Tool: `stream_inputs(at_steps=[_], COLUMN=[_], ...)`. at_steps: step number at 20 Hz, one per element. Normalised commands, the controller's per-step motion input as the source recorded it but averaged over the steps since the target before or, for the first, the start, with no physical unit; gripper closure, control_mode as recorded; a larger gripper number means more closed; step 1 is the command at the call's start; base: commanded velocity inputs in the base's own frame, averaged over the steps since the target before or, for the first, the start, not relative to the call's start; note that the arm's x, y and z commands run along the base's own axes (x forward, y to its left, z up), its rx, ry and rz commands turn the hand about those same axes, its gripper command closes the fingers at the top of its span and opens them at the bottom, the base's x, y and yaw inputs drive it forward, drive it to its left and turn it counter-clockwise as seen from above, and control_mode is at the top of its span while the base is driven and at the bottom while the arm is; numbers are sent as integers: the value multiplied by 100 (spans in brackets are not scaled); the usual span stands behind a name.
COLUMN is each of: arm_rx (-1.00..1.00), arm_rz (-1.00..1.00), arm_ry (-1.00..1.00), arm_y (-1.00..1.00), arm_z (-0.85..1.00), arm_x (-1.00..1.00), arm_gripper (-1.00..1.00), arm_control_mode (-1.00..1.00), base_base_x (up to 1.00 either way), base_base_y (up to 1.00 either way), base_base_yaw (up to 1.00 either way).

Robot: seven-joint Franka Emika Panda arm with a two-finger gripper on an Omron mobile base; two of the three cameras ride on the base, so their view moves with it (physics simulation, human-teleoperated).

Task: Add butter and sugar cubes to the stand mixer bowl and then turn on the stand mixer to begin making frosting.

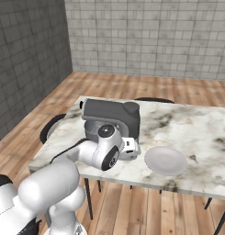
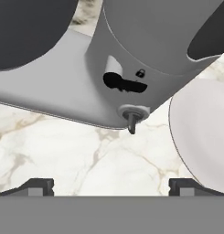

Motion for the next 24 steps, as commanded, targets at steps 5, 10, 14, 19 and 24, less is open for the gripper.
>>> stream_inputs(at_steps=[5, 10, 14, 19, 24], arm_rx=[-1, -4, -8, -9, -6], arm_rz=[-1, -2, -2, 0, 0], arm_ry=[0, -1, -4, -3, 0], arm_y=[0, 0, 0, 0, 0], arm_z=[0, 0, 0, 0, 0], arm_x=[3, 1, 0, 0, 4], arm_gripper=[-100, -100, -100, -100, -100], arm_control_mode=[-100, -100, -100, -100, -100], base_base_x=[0, 0, 0, 0, 0], base_base_y=[0, 0, 0, 0, 0], base_base_yaw=[0, 0, 0, 0, 0])
